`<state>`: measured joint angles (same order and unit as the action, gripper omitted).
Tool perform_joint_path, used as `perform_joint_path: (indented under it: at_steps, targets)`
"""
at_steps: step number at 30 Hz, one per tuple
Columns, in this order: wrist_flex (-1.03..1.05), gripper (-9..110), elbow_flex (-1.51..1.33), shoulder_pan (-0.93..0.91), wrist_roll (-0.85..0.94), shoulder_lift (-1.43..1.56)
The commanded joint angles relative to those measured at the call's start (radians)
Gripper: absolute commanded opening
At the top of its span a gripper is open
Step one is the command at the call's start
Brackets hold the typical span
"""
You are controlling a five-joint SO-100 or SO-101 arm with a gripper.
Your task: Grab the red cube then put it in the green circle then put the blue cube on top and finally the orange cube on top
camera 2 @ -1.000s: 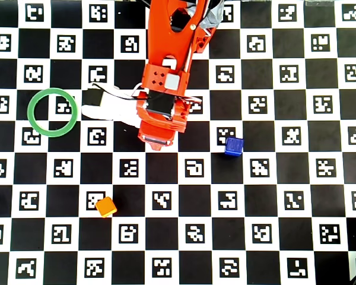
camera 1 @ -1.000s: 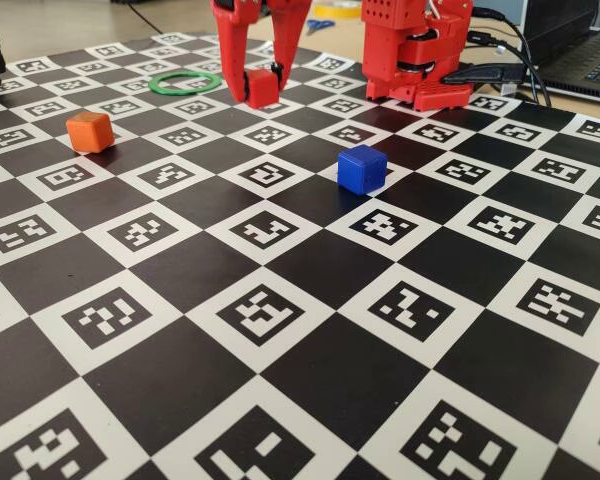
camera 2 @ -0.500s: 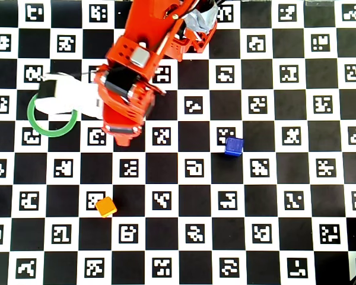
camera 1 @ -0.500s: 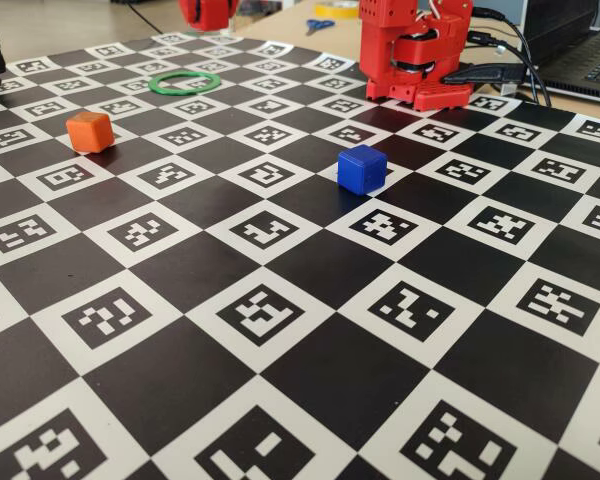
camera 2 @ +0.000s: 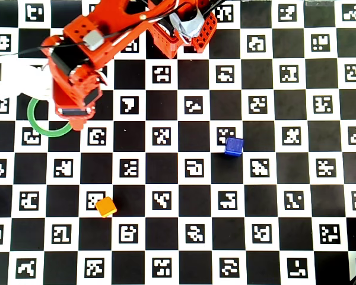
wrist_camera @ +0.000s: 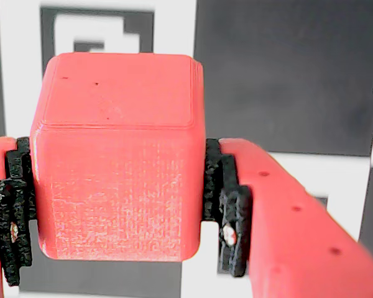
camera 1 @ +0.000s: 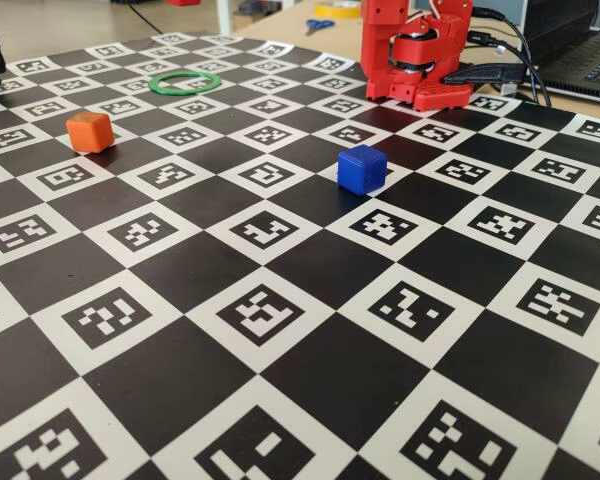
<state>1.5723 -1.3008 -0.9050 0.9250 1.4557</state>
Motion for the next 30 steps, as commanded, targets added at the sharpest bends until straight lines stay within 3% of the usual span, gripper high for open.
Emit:
perform_joint_path:
  at_steps: [1, 30]
  targets:
    - [-0.023, 10, 0.133, -0.052, 0.031, -0.023]
    - [-0.394, 10, -0.156, -0.166, 0.123, -0.206]
